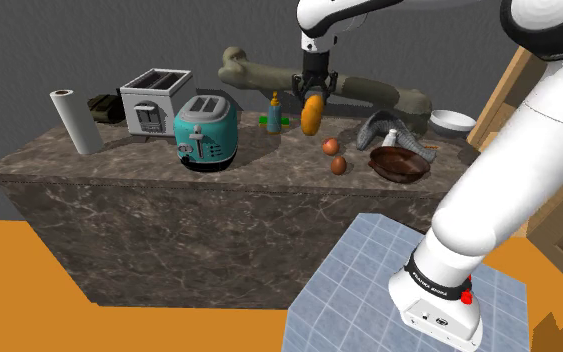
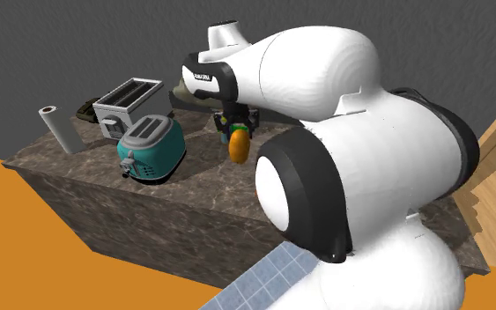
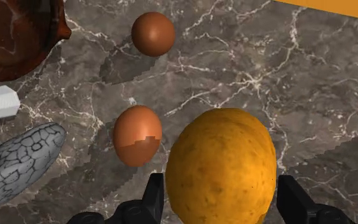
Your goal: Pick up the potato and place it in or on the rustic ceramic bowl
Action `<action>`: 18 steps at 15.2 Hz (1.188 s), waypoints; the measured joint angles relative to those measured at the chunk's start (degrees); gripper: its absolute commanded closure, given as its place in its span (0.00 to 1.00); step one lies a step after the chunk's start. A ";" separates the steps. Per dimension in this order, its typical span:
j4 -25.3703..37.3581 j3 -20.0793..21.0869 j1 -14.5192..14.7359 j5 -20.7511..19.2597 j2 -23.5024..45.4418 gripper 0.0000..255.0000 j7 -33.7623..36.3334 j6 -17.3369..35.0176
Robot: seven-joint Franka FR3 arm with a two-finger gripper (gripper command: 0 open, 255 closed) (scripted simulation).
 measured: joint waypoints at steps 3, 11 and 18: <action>-5.48 -1.58 -1.37 -0.68 -5.06 1.00 -2.61 0.70; -16.92 -6.80 -5.50 -3.84 -16.69 1.00 -10.28 1.51; -22.57 -12.18 -9.77 -7.85 -24.90 1.00 -17.82 0.15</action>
